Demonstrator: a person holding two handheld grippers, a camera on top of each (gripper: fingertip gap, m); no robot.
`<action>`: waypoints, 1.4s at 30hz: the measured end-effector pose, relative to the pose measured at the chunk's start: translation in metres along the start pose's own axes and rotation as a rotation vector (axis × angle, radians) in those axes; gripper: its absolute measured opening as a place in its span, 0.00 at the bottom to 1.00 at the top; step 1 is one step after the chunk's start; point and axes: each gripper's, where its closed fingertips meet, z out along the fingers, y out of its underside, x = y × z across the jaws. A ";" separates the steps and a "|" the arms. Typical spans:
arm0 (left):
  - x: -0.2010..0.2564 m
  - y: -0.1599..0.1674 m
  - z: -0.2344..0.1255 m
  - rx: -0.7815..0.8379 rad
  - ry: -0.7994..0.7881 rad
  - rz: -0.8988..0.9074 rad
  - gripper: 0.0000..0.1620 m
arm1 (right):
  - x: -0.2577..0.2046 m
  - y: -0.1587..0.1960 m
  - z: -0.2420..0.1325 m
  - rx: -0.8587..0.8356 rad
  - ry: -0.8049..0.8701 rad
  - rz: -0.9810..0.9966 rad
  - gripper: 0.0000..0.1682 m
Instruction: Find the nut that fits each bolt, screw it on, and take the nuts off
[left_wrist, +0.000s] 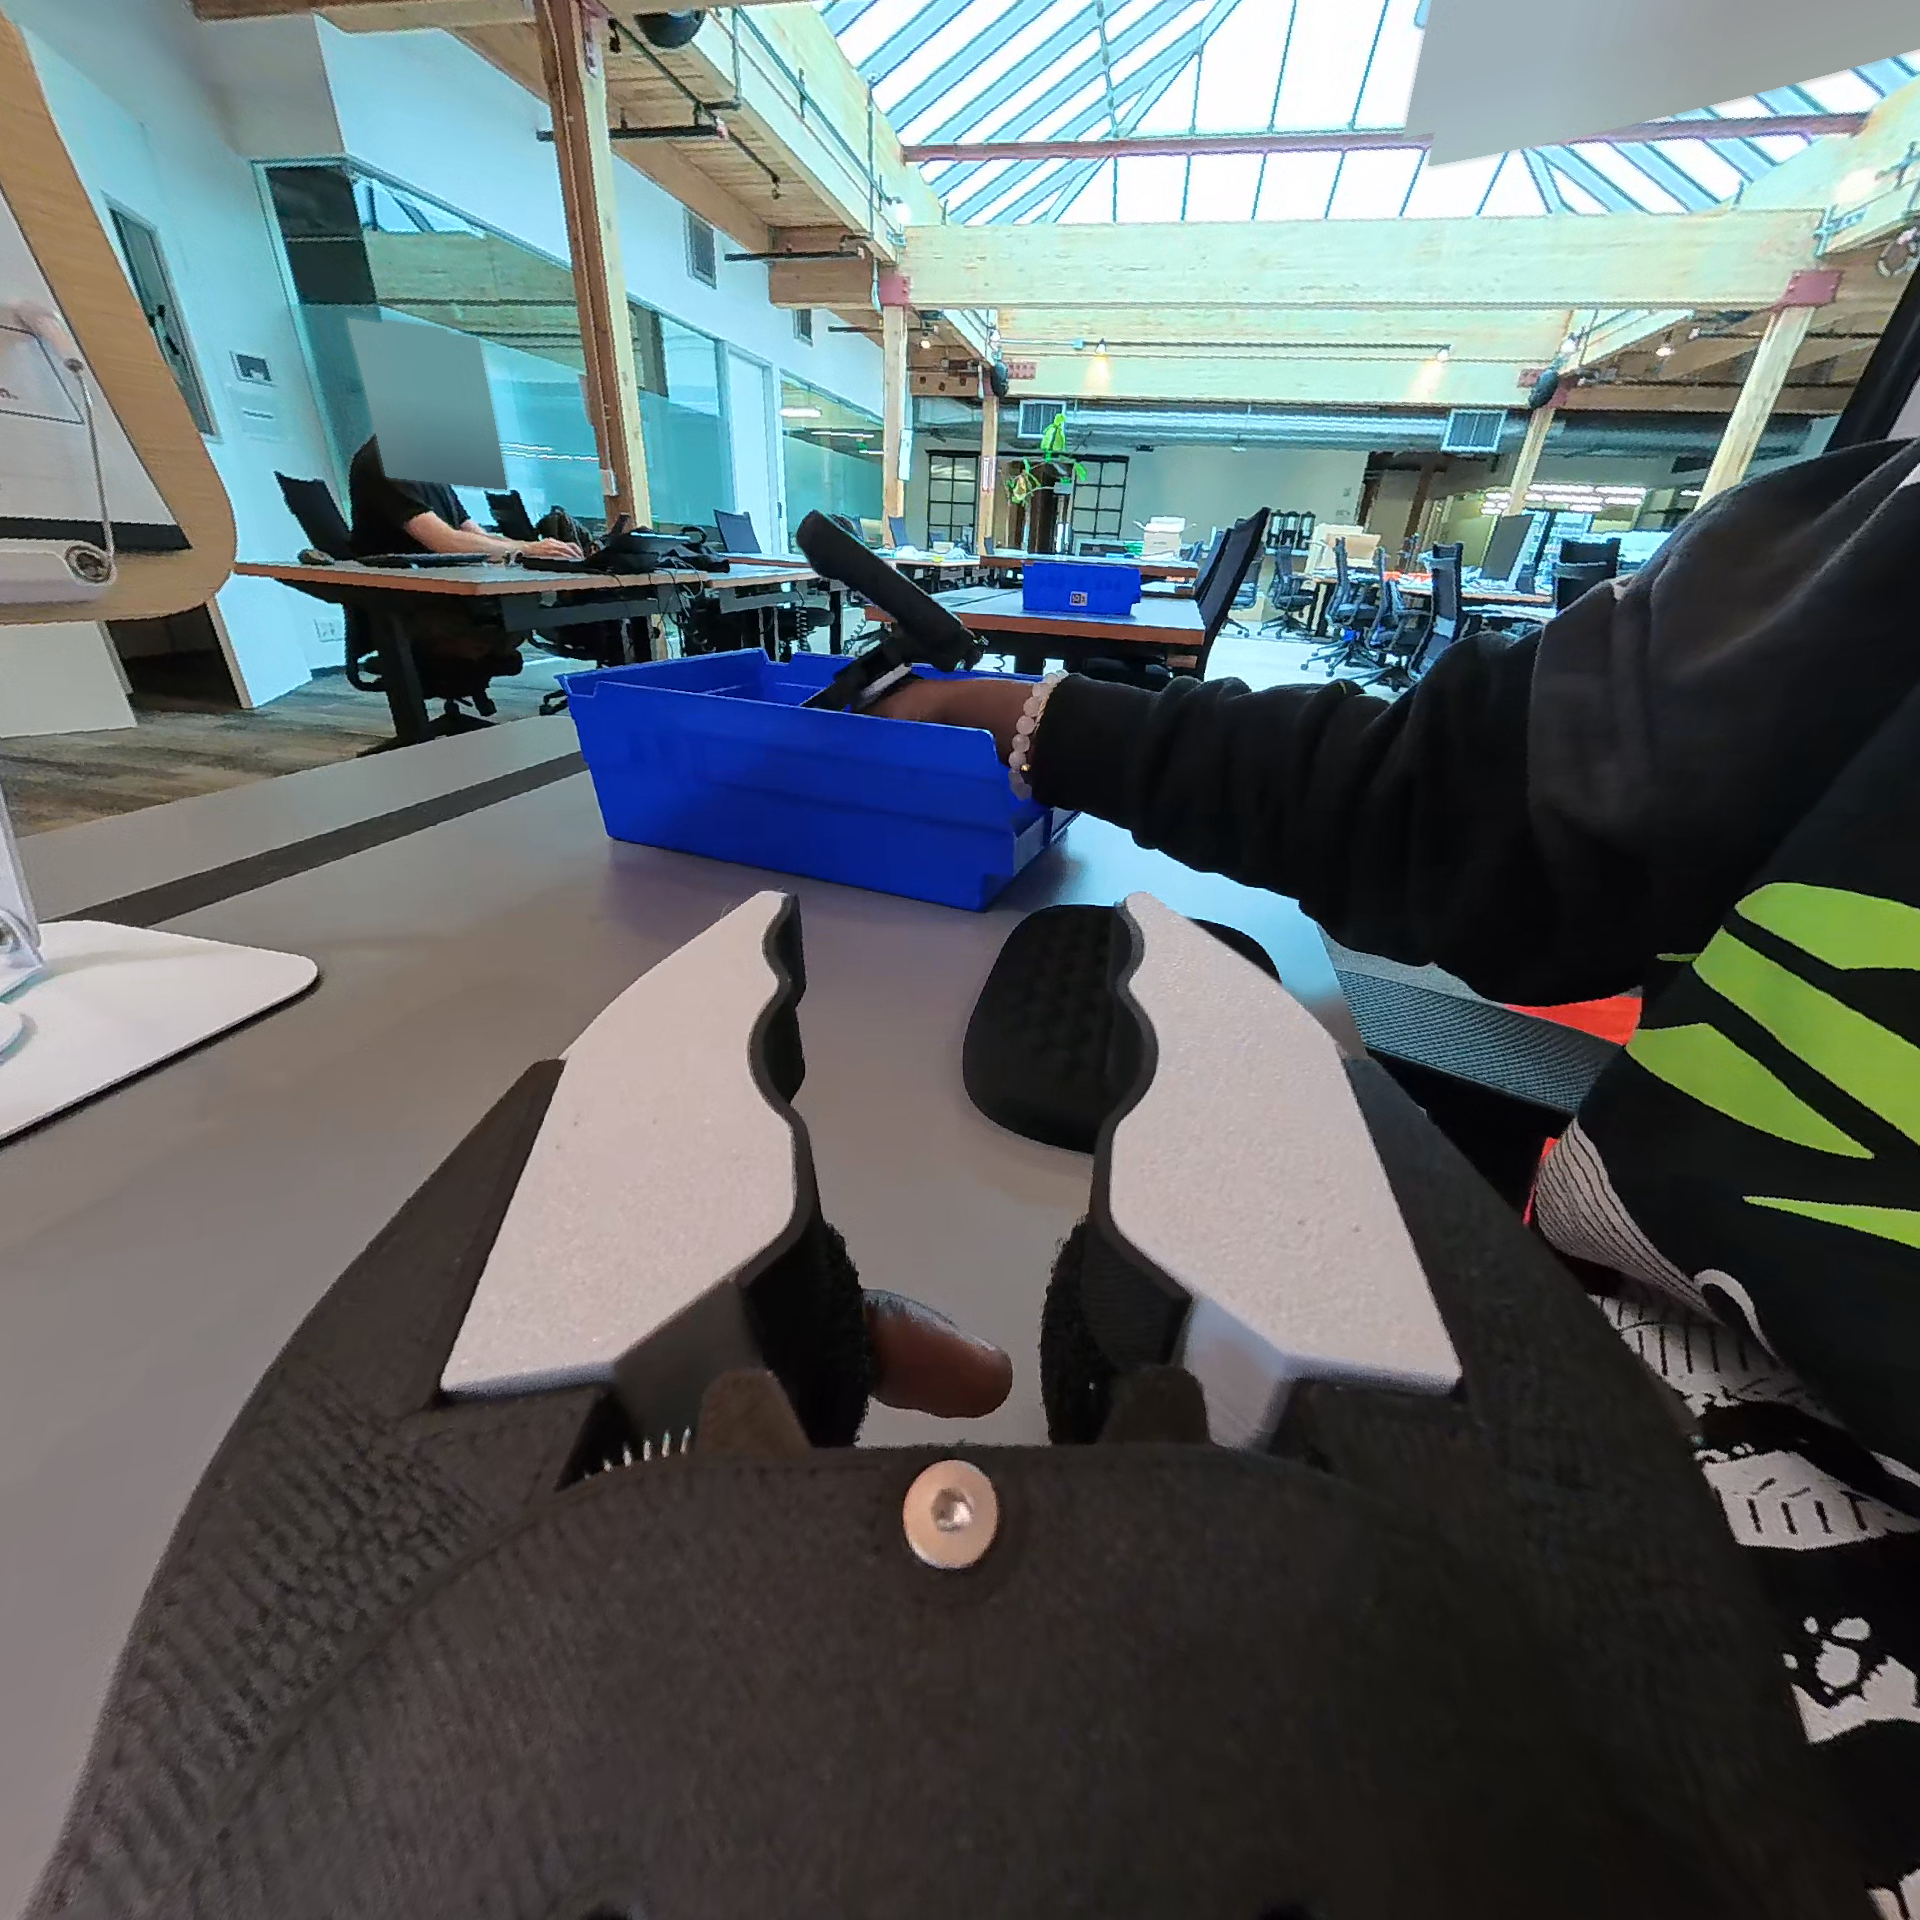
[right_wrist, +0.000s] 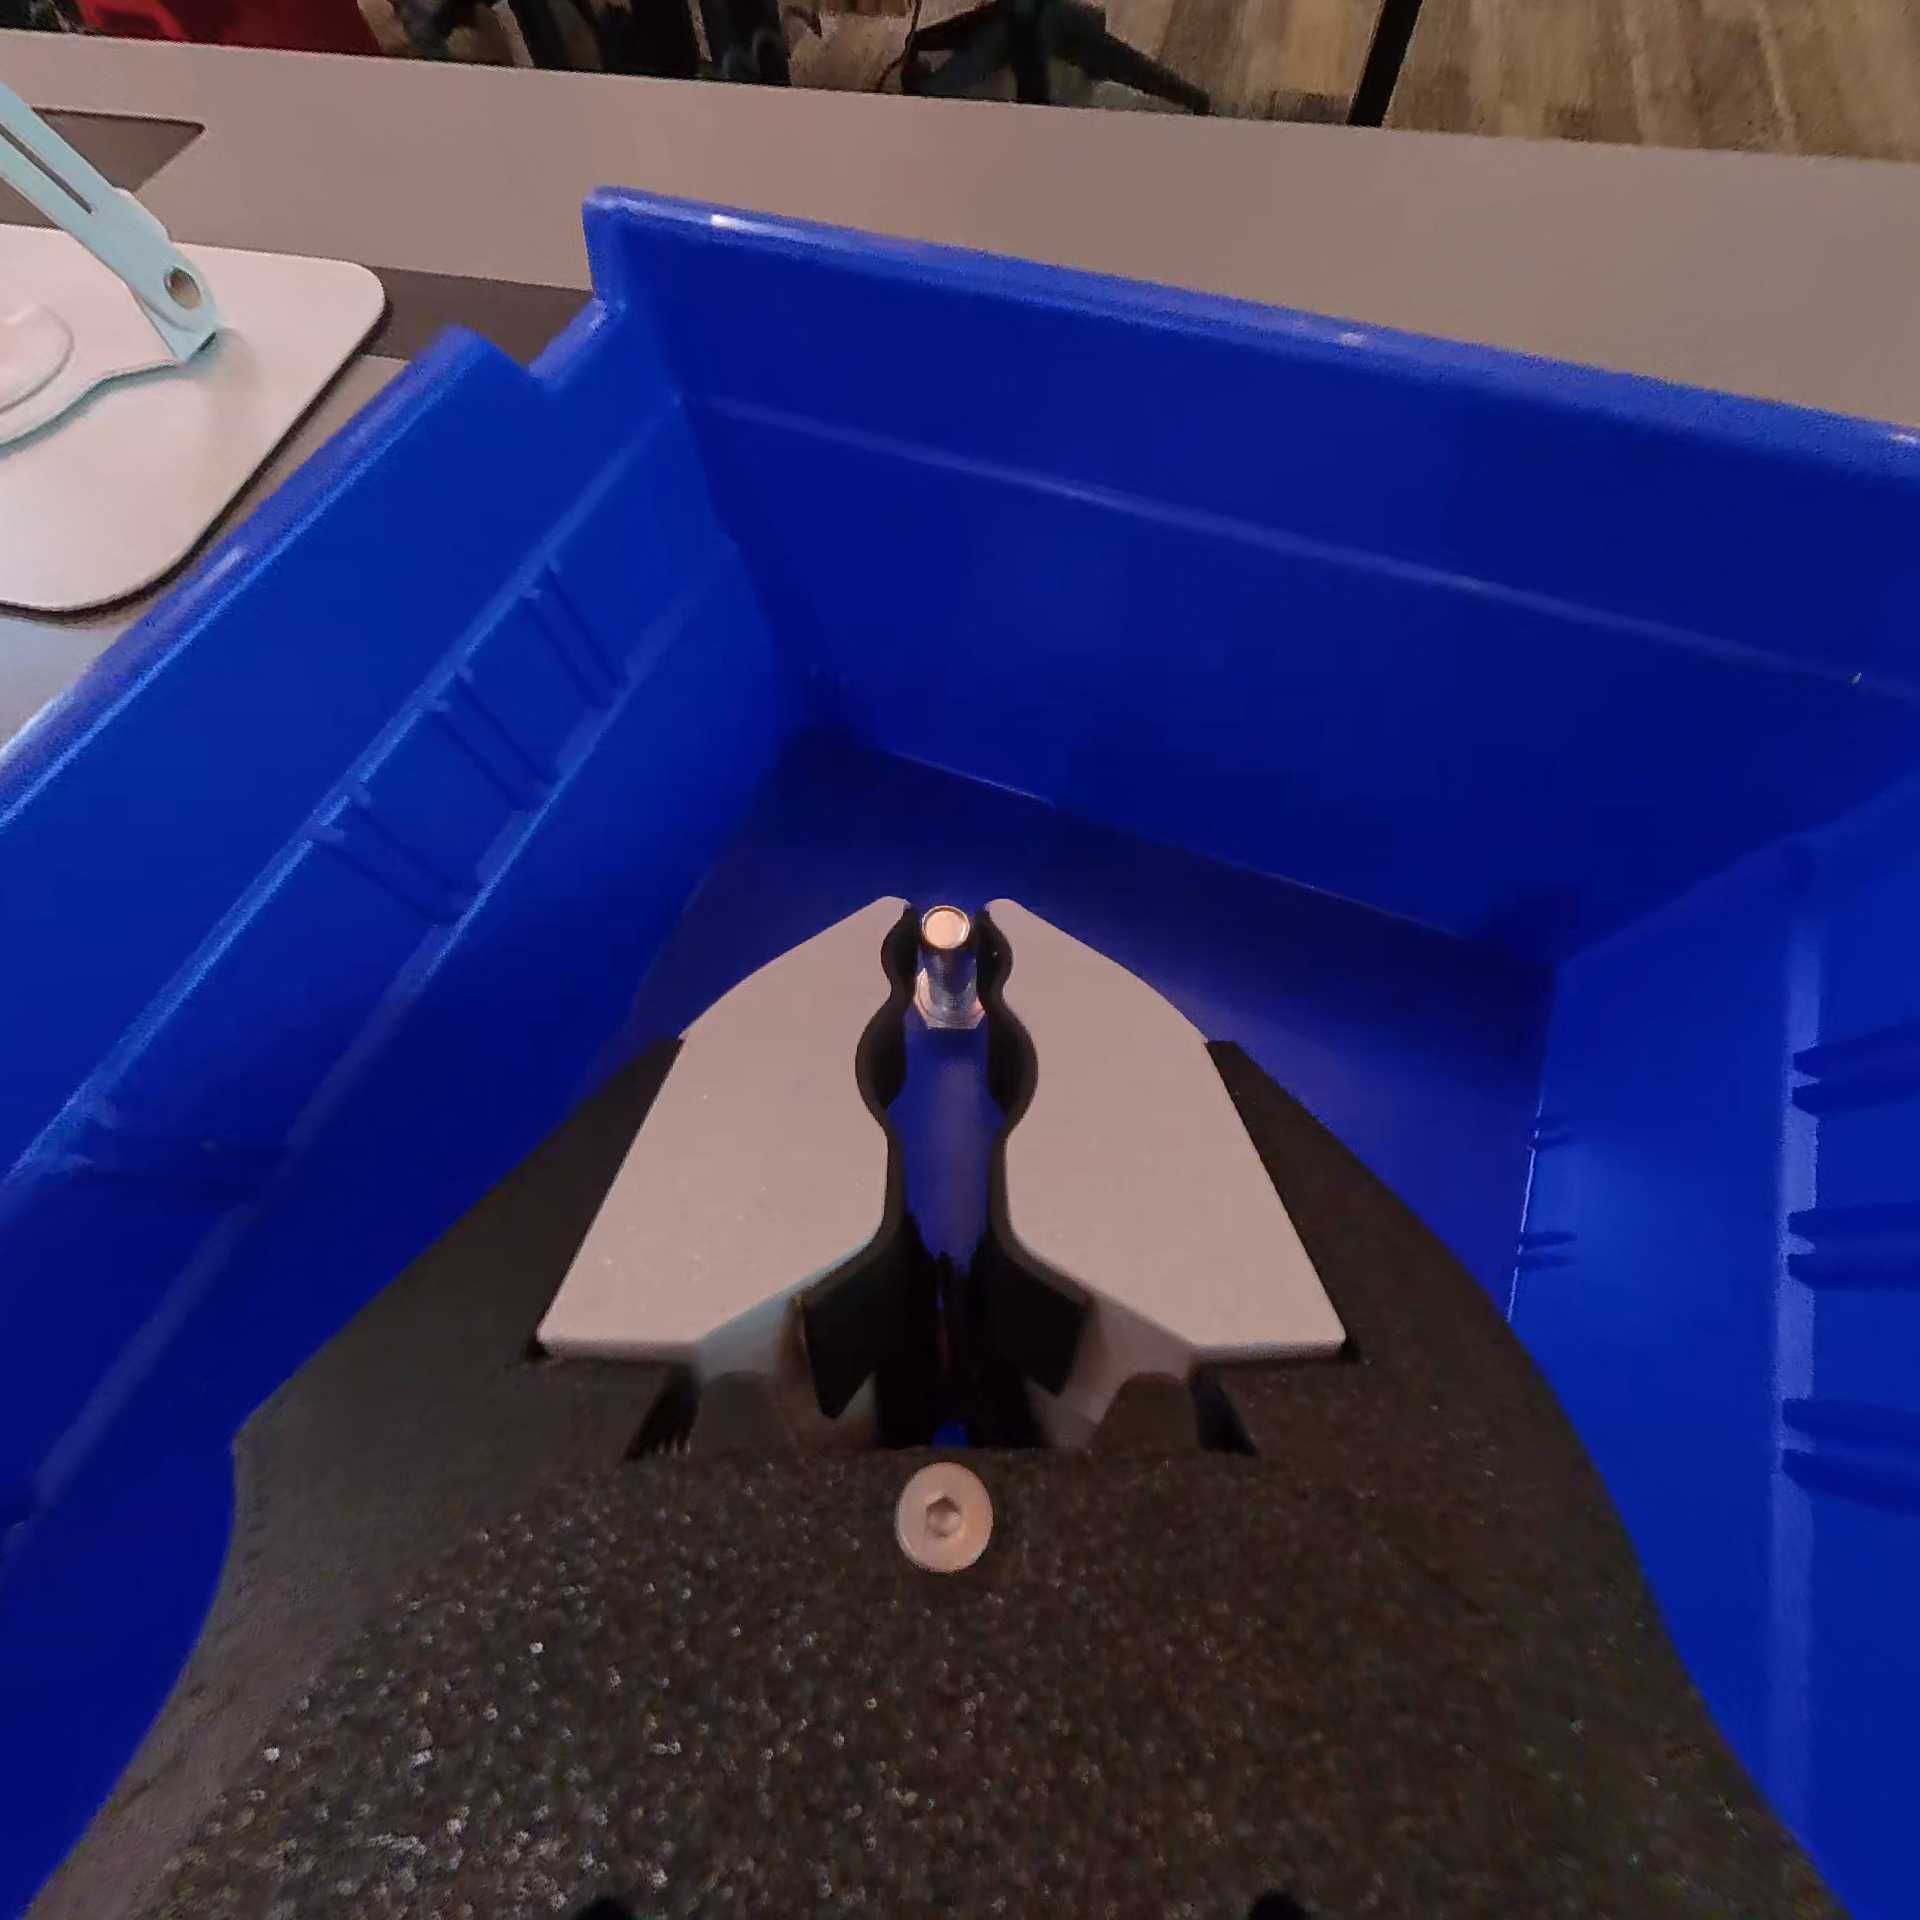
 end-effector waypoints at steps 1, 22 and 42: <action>0.000 0.000 0.000 0.001 -0.001 0.000 0.35 | 0.001 -0.001 -0.001 0.004 0.005 0.000 0.07; -0.126 -0.084 -0.146 -0.340 -0.628 0.067 0.34 | -0.183 -0.070 -0.189 0.555 -0.039 -0.347 0.32; -0.325 0.039 -0.318 -1.276 -1.014 -0.417 0.25 | -0.195 -0.064 -0.227 0.620 -0.018 -0.420 0.30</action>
